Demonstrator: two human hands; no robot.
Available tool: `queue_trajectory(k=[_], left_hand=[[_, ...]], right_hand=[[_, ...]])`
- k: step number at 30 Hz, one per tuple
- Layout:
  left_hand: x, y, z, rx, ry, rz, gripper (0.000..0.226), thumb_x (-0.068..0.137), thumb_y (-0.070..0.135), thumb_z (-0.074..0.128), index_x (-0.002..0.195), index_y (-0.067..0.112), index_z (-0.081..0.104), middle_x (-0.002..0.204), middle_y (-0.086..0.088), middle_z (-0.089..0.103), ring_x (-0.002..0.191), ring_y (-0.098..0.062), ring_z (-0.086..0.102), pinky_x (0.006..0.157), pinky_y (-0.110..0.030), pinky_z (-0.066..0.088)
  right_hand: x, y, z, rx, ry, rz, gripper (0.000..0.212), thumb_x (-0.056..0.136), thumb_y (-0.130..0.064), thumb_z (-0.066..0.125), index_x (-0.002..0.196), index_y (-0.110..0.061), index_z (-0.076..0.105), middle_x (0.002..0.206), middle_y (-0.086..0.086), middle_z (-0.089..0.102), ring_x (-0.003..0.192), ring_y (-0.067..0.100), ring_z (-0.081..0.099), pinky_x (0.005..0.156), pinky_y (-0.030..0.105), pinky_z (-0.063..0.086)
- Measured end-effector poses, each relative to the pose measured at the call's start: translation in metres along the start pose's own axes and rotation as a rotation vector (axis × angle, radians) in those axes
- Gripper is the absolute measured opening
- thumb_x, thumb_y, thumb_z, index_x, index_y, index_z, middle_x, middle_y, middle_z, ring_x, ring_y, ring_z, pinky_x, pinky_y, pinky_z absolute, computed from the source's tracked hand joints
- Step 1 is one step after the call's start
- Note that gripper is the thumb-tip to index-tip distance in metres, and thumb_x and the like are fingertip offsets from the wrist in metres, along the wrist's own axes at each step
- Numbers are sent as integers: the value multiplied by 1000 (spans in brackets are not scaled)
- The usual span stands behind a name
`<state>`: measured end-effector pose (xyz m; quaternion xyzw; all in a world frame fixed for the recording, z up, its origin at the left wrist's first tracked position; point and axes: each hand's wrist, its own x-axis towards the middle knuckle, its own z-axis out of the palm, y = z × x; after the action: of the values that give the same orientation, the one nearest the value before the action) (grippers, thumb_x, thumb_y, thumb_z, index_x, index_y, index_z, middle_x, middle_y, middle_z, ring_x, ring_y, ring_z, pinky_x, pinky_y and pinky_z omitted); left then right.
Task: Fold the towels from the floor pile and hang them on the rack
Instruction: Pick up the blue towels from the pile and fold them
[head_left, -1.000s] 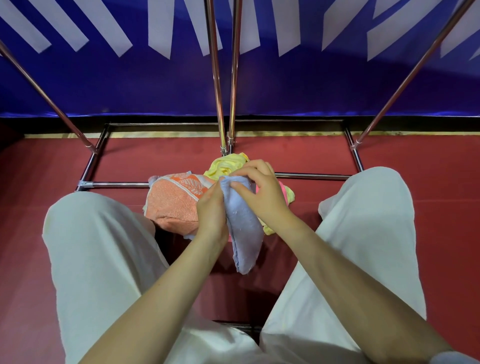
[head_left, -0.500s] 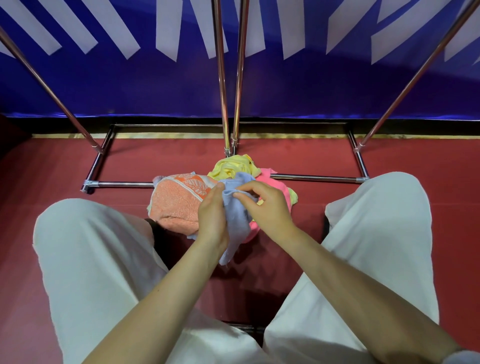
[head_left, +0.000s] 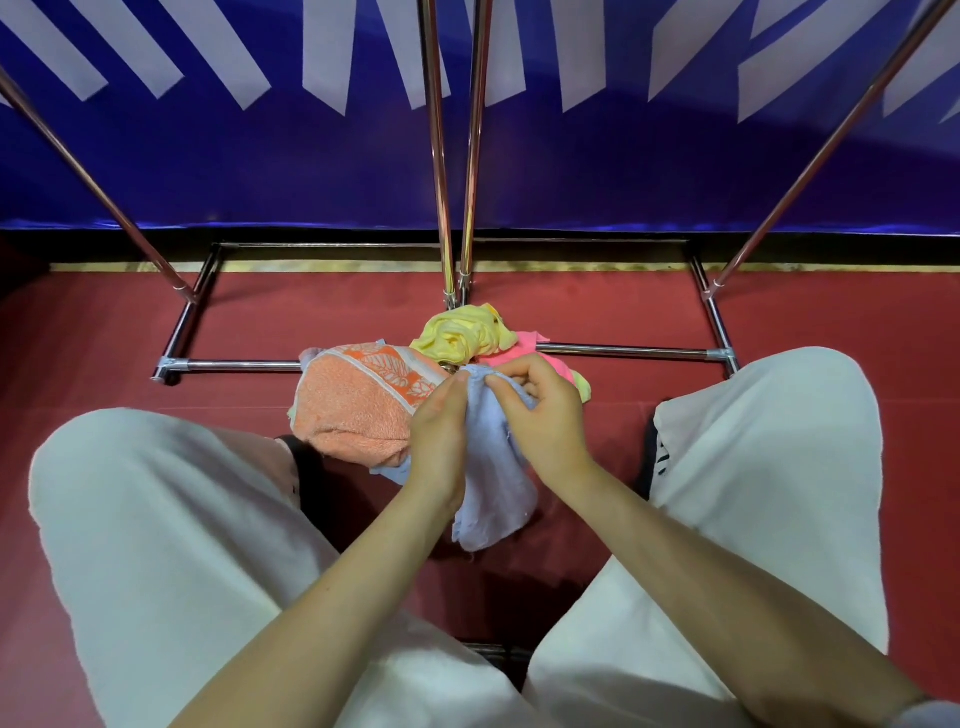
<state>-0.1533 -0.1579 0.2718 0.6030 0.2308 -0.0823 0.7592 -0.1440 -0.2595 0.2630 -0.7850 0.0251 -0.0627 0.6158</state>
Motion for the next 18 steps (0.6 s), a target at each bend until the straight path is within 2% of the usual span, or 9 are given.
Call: queue_trajectory(k=[2,6,9,12,15,18], left_hand=[[0,0,2,28,-9,-5,21,95,27,54,85,14,68,66,4,59,60,-11,51,58,-25,39],[1,-3,1,25,9,-13,27,96,25,52,98,4,69,86,-4,65,84,-15,59,80,-33,46],[-1,-4,1,14,-5,-37,26,98,22,49,95,6,70,87,-4,66,87,-15,60,82,-29,46],[-3,-1,1,15,-4,-50,32,101,30,45,91,10,69,91,-7,67,88,-15,62,86,-29,48],[-1,-2,-4,77,-100,44,29,96,31,54,95,8,72,99,-12,73,100,-24,67,101,-44,46],[-1,-4,-10,188,-119,109,31,91,33,59,98,5,70,96,-15,71,97,-29,65,97,-50,46]], right_hand=[[1,-1,-1,5,12,-18,25,88,-14,66,75,-34,56,69,-23,62,64,0,55,65,19,45],[1,1,-3,-3,18,-27,28,88,-13,66,74,-34,55,69,-25,61,64,-2,55,64,13,43],[0,4,-1,-25,18,-9,30,88,-12,66,72,-34,52,66,-26,59,60,-2,52,61,12,40],[0,6,-1,-26,29,-7,31,87,-11,66,71,-32,51,64,-23,58,59,-3,52,61,11,39],[-1,7,-1,19,33,26,28,87,-10,66,72,-29,52,67,-15,58,61,-2,54,62,15,44],[-1,8,-2,62,-4,65,25,88,-9,66,74,-26,53,70,-13,59,63,-1,55,64,15,44]])
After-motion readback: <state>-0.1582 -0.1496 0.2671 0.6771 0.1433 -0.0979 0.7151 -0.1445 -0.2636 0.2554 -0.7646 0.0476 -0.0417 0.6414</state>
